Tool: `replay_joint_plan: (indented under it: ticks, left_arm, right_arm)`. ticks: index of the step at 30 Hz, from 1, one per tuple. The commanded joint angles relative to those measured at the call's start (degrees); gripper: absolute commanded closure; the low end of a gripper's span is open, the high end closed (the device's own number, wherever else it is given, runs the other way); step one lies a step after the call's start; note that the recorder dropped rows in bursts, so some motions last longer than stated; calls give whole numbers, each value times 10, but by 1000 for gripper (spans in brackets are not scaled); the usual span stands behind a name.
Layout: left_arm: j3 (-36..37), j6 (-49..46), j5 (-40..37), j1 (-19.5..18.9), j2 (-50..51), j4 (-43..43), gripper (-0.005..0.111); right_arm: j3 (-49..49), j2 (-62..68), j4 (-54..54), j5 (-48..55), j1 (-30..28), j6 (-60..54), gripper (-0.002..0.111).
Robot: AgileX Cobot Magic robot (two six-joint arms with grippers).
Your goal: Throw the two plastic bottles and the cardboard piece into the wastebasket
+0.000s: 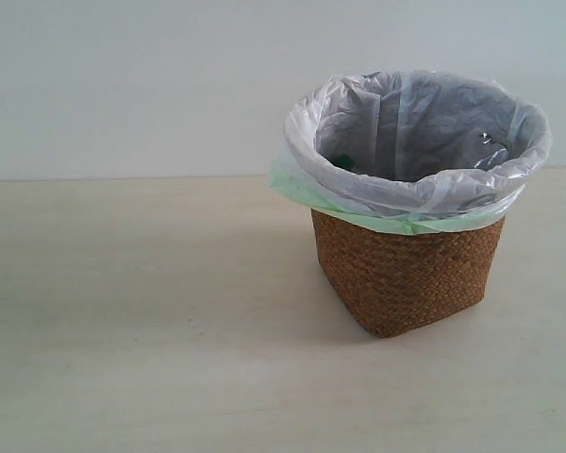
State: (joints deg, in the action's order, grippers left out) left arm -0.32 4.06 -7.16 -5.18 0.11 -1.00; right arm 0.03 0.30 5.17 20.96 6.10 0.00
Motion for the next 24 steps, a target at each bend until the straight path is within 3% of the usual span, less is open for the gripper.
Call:
replay_joint_plan:
  ticks: [1,24]
  left_arm:
    - [3,-90,-71,-2,-1,-3,103]
    - [3,-110,-96,-2,-1,0,103]
  right_arm:
    - [0,-3,-1,-2,-3,0,108]
    - [0,-3,1,-2,-3,0,108]
